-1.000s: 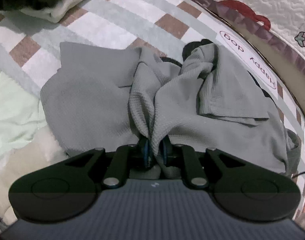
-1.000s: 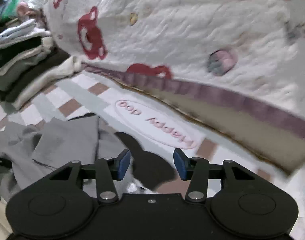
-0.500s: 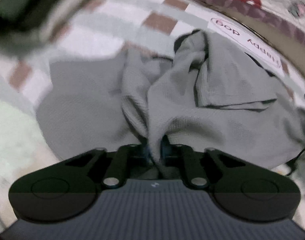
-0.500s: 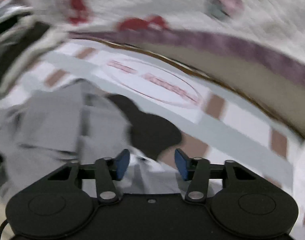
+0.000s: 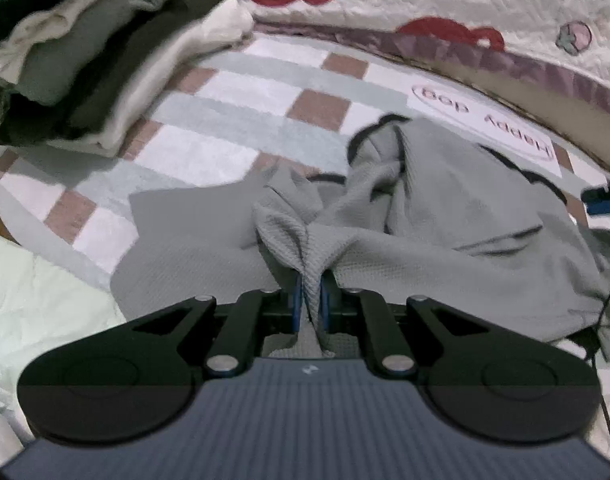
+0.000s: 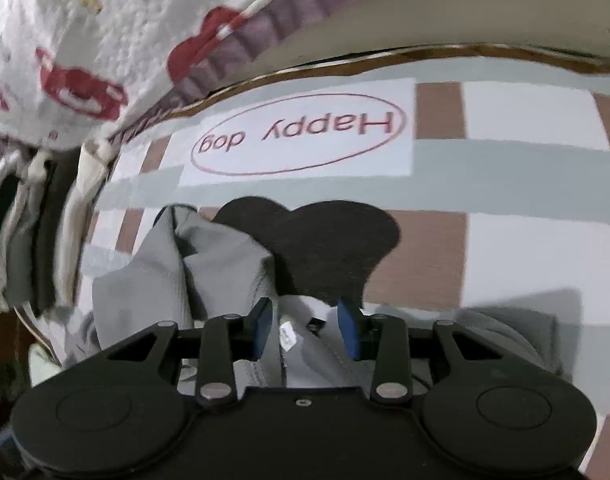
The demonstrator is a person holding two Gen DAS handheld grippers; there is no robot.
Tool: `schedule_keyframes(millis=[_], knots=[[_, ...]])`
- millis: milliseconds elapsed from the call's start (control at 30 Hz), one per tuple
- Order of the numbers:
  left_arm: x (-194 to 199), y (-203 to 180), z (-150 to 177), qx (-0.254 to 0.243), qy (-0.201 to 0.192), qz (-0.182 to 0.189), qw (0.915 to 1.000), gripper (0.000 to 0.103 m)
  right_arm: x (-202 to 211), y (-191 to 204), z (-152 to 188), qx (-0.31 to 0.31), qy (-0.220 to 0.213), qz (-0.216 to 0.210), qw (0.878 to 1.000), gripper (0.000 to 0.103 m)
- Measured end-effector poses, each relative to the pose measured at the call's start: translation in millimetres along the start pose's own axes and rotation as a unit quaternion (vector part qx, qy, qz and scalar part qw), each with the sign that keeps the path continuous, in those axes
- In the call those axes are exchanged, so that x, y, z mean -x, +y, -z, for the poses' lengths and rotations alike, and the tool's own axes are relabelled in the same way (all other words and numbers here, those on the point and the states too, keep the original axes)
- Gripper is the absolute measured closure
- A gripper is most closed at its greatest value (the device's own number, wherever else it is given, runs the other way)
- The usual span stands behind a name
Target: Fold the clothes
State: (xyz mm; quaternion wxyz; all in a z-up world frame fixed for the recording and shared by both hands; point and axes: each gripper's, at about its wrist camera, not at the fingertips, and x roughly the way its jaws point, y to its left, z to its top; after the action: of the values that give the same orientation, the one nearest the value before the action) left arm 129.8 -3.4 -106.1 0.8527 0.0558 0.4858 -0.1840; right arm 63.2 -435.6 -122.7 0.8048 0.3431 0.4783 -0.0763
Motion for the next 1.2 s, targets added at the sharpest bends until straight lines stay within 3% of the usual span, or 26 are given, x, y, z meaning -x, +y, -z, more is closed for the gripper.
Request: schedule_keyframes(millis=[200, 333, 400, 433, 467, 533, 567, 600, 633, 733, 833, 967, 1067, 1200], knots=[[-17.8, -0.2, 4.6, 0.02, 0.04, 0.035, 0.9984, 0.091, -8.2, 14.9, 0.1, 0.038, 0.014, -0.038, 0.998, 0.061], [-5.7, 6.1, 1.3, 0.041, 0.005, 0.056, 0.9975, 0.091, -25.2, 16.6, 3.7, 0.037, 0.04, -0.044, 0.998, 0.061], [3.0, 14.4, -0.6, 0.076, -0.03, 0.085, 0.993, 0.079, -34.2, 18.7, 4.8, 0.041, 0.047, -0.038, 0.997, 0.056], [5.7, 20.0, -1.9, 0.103, -0.045, 0.103, 0.9883, 0.059, -39.0, 21.8, 5.3, 0.051, 0.05, -0.027, 0.997, 0.056], [5.9, 22.8, -3.4, 0.119, -0.052, 0.113, 0.9851, 0.051, -43.3, 24.8, 5.9, 0.064, 0.052, -0.013, 0.996, 0.056], [4.6, 22.7, -3.8, 0.125, -0.059, 0.111, 0.9841, 0.051, -47.6, 29.2, 8.1, 0.082, 0.045, -0.002, 0.996, 0.057], [3.7, 18.5, -3.2, 0.114, -0.063, 0.098, 0.9866, 0.051, -46.9, 31.9, 9.2, 0.091, 0.039, -0.003, 0.995, 0.064], [3.7, 13.2, -2.2, 0.1, -0.069, 0.085, 0.9889, 0.051, -43.6, 36.9, 10.7, 0.107, 0.028, -0.009, 0.994, 0.088], [3.7, 8.0, -1.3, 0.086, -0.074, 0.073, 0.9908, 0.051, -37.9, 43.7, 11.2, 0.129, 0.014, -0.02, 0.991, 0.095], [7.6, -9.5, 0.6, 0.042, -0.097, 0.056, 0.9928, 0.051, -13.9, 60.3, 9.4, 0.164, -0.036, -0.057, 0.984, 0.095], [12.3, -29.9, 1.4, 0.002, -0.114, 0.045, 0.9924, 0.05, 7.3, 71.7, 5.4, 0.16, -0.059, -0.103, 0.98, 0.095], [17.2, -69.2, -5.6, -0.068, -0.12, 0.045, 0.9894, 0.041, 32.1, 84.1, 3.2, 0.165, -0.077, -0.145, 0.972, 0.095], [16.1, -105.7, -17.2, -0.119, -0.12, 0.067, 0.9834, 0.026, 38.0, 91.1, 1.9, 0.174, -0.086, -0.148, 0.97, 0.095], [-0.6, -139.7, -38.4, -0.145, -0.114, 0.072, 0.9801, 0.023, 36.3, 89.4, 0.8, 0.17, -0.079, -0.146, 0.971, 0.095]])
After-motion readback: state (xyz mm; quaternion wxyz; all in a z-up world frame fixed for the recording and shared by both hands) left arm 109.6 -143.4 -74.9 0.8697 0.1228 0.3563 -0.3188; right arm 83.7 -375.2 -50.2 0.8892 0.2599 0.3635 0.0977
